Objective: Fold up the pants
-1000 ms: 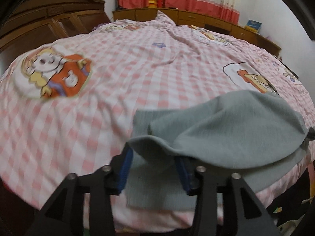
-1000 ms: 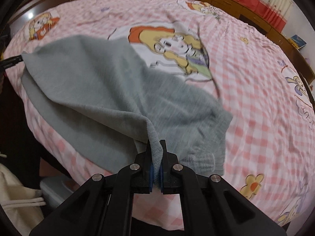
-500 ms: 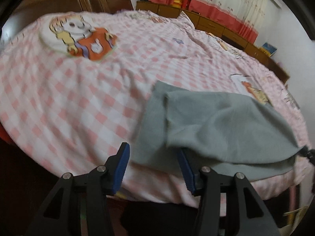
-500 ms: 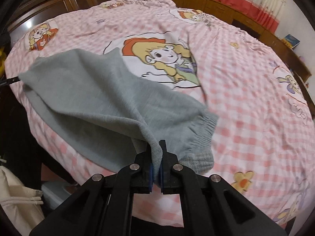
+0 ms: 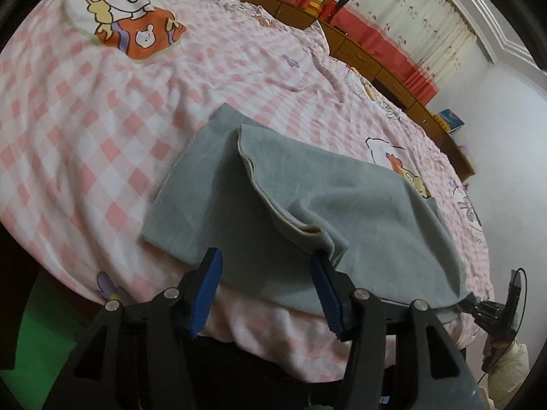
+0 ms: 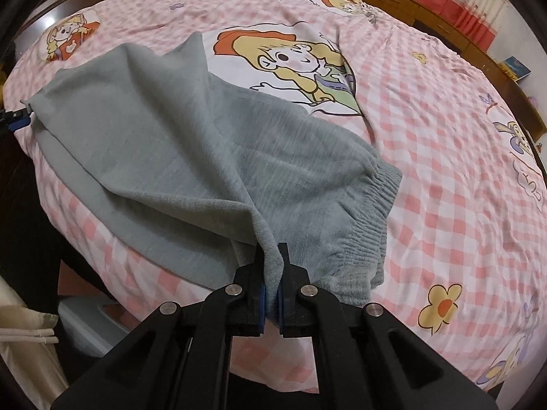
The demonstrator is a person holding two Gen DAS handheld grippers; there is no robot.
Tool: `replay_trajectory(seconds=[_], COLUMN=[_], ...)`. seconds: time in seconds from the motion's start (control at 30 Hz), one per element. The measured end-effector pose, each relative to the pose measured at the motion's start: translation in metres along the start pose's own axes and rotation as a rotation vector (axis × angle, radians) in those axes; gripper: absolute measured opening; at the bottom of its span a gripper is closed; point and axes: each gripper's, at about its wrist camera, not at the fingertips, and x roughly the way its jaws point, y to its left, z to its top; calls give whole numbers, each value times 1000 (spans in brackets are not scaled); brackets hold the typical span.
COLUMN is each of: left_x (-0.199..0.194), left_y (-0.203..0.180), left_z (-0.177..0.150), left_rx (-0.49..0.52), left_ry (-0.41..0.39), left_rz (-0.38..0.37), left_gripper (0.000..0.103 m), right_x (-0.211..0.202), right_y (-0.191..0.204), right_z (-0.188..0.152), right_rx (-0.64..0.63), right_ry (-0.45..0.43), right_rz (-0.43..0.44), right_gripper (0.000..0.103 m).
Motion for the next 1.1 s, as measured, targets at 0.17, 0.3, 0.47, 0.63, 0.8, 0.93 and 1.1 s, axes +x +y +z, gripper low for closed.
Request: replay_trajectory(seconds=[0.17,0.3,0.47,0.63,0.8,0.93,1.1], left_x=[-7,-7,2,2,-1,10,25], left_y=[-4,-9,-3,12,11,5,8], left_z=[-3,-8,-8,-6,-2,7,15], left_rx=[-12,-12,-23,-127,-163,-144,-194], left_ry=[-4,1,2,-17,-40,-28,-49], left_rz=[-53,-76,-2,-63,-134,-71,-24], left_gripper=[57,59,59,59,68,69,33], right_x=[1,5,8,11,12,12,11], right_y=[0,3,5,5,5,4,2], right_z=[0,-1,-2,-4,-3,-3,-1], right_rx=[-3,-16,-21,-19,-25,-22,-6], right_ry=[2,7,17,26,32,31,24], right_rz=[-2,-12,-18,-14,-14,-12,-1], right_gripper=[5,5,5,5,5,5,5])
